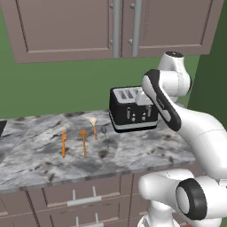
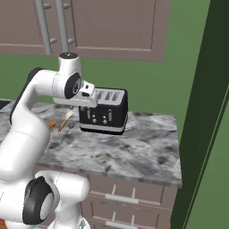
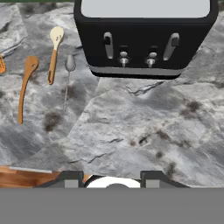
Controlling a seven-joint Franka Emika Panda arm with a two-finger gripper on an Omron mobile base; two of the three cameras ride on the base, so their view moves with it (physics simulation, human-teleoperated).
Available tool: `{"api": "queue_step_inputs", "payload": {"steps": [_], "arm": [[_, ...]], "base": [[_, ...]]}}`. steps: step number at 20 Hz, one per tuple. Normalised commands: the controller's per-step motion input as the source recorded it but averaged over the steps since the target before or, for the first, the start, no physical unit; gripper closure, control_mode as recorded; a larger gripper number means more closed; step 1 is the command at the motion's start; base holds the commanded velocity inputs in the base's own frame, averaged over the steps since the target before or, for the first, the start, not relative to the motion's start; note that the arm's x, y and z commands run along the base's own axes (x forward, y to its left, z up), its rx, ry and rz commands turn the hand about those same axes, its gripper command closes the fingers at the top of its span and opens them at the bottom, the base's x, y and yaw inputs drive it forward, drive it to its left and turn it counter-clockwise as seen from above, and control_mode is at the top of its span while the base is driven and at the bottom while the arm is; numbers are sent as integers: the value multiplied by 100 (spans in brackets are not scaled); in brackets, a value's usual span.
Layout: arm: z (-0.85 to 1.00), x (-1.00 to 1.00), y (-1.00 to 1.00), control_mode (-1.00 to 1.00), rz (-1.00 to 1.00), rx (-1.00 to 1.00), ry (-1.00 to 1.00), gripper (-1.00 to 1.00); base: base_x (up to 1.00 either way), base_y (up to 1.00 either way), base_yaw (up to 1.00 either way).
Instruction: Organize the utensils by type. Pick up the wooden spoons from the counter and place them in the open cabinet. Then pick up the metallic utensils from the counter and place them in the open drawer.
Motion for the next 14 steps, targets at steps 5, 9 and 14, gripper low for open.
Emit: {"api": "queue_step_inputs", "payload": {"steps": [5, 9, 14], "arm": [[-5, 0, 22, -100, 0, 0, 0, -100], [-20, 0, 31, -100, 0, 1, 0, -100], [-22, 0, 37, -100, 0, 1, 0, -100]], "base": [[0, 0, 0], [0, 0, 0], [0, 0, 0]]}}
